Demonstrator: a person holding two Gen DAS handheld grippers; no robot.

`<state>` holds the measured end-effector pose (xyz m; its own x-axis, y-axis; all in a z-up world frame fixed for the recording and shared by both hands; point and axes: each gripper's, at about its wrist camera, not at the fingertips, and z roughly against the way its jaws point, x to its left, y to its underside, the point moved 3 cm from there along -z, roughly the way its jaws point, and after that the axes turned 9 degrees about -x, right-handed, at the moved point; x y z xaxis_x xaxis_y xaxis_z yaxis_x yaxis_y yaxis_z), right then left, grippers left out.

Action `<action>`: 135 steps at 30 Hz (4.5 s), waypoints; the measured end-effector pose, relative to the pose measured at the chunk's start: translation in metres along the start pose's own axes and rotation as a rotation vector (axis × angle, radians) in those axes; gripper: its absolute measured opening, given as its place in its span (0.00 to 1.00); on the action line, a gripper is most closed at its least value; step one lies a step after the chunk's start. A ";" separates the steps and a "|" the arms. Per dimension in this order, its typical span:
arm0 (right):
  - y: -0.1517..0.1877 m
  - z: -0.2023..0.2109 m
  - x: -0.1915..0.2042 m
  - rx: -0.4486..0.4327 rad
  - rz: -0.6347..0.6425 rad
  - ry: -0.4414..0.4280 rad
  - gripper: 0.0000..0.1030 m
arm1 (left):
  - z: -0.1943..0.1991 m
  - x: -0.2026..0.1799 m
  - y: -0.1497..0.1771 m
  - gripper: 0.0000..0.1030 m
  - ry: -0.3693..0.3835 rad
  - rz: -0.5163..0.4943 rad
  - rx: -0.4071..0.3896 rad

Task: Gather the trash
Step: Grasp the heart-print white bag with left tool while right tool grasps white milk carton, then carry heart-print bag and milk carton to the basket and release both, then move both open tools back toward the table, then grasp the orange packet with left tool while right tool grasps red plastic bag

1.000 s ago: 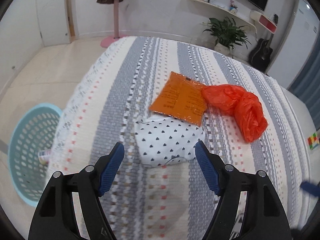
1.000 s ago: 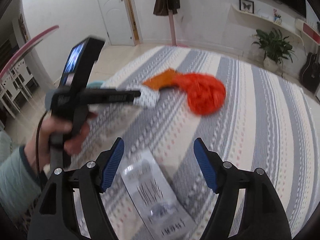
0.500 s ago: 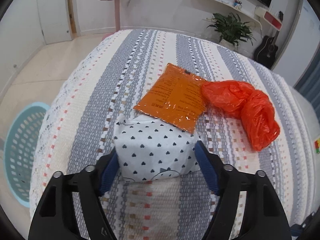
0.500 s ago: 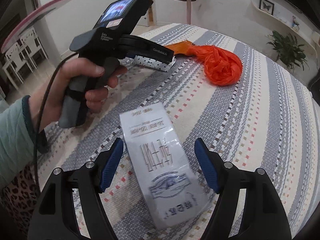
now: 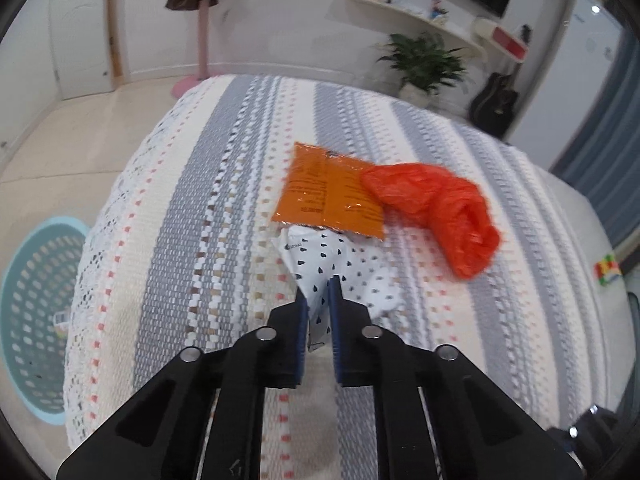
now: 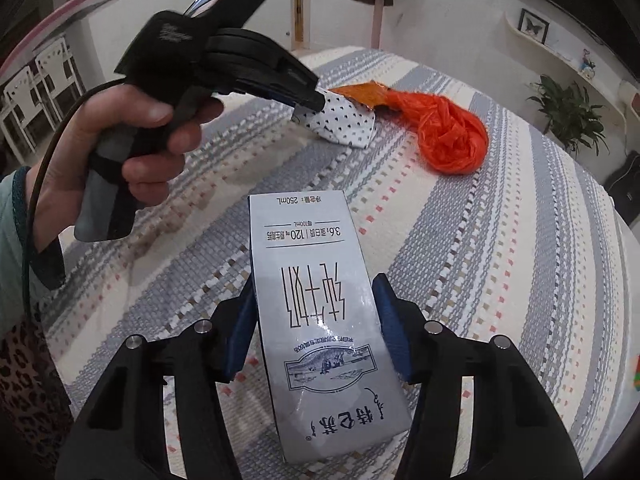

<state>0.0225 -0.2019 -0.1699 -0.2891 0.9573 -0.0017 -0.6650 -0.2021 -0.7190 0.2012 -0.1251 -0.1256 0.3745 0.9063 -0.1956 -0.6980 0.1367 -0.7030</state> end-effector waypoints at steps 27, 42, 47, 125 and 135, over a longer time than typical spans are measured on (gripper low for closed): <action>-0.139 -0.001 0.045 -0.232 -0.048 -0.018 0.51 | 0.123 0.120 -0.034 0.01 -0.011 0.206 -0.280; -0.237 -0.070 0.135 -0.230 -0.078 -0.153 0.51 | 0.182 0.235 -0.018 0.01 -0.178 0.389 -0.346; -0.248 -0.098 0.169 -0.193 -0.075 -0.169 0.51 | 0.192 0.263 -0.011 0.01 -0.213 0.434 -0.344; -0.103 -0.109 -0.137 -0.086 -0.375 0.288 0.54 | -0.052 0.014 -0.032 0.50 0.005 -0.089 -0.017; -0.095 -0.104 -0.145 -0.129 -0.403 0.246 0.42 | -0.074 -0.009 -0.031 0.67 -0.010 -0.201 0.004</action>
<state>0.1986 -0.2997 -0.1737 0.1549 0.9777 0.1415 -0.5954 0.2067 -0.7764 0.2652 -0.1672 -0.1526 0.5005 0.8646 -0.0447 -0.6124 0.3170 -0.7242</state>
